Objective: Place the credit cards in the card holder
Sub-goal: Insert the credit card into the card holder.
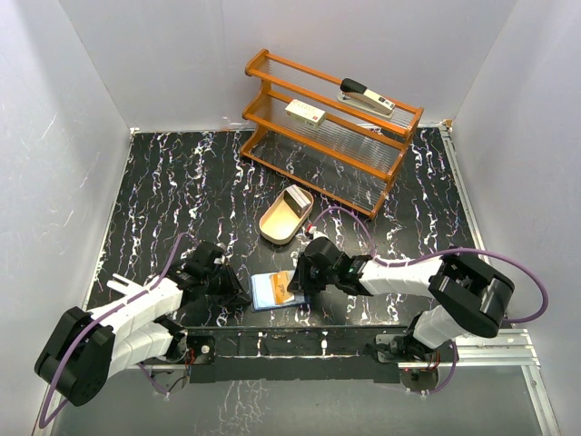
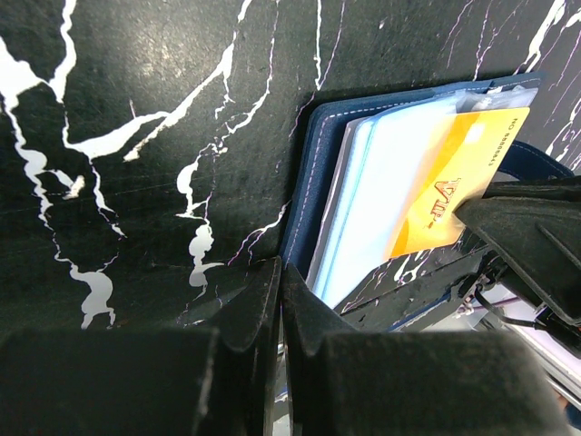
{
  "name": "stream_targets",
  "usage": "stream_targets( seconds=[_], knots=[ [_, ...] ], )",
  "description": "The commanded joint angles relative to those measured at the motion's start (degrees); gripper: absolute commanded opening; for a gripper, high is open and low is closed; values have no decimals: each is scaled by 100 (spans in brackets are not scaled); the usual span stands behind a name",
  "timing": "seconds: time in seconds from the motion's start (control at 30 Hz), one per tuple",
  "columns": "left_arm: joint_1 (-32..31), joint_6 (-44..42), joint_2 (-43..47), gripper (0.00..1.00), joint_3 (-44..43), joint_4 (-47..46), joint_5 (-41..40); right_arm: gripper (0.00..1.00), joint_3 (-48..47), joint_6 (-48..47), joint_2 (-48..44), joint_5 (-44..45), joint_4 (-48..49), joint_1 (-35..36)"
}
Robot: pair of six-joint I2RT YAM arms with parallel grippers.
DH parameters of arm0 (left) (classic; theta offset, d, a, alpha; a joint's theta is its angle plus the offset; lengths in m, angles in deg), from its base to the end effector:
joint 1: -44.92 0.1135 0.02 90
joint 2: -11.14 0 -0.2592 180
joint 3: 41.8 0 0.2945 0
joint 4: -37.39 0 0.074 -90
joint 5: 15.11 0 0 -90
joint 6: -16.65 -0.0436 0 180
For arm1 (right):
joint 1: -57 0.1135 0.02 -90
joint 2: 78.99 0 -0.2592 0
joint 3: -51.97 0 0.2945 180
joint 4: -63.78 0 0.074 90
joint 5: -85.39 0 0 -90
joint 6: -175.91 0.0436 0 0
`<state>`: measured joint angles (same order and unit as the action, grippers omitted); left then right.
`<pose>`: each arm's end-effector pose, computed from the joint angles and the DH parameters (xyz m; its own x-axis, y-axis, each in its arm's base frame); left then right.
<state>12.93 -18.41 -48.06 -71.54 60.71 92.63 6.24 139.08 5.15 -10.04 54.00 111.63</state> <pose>0.1741 -0.1244 0.0993 -0.9289 -0.3390 -0.1489 -0.1732 0.7533 -0.6345 0.1718 0.2491 0.1009 -0.9376 0.0557 -0.3432 -0.1632 0.8011 0.5759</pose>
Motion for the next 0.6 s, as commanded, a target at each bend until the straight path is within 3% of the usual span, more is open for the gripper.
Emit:
stream_targets(
  seconds=[0.0,0.3,0.57],
  knots=[
    [12,-19,26,4,102,372,-77,9,-169,54,70,107,116,20],
    [8,49,87,4,143,344,-43,17,-209,172,187,-9,216,64],
    [4,96,29,5,189,210,16,18,-439,126,468,-83,244,188]
  ],
)
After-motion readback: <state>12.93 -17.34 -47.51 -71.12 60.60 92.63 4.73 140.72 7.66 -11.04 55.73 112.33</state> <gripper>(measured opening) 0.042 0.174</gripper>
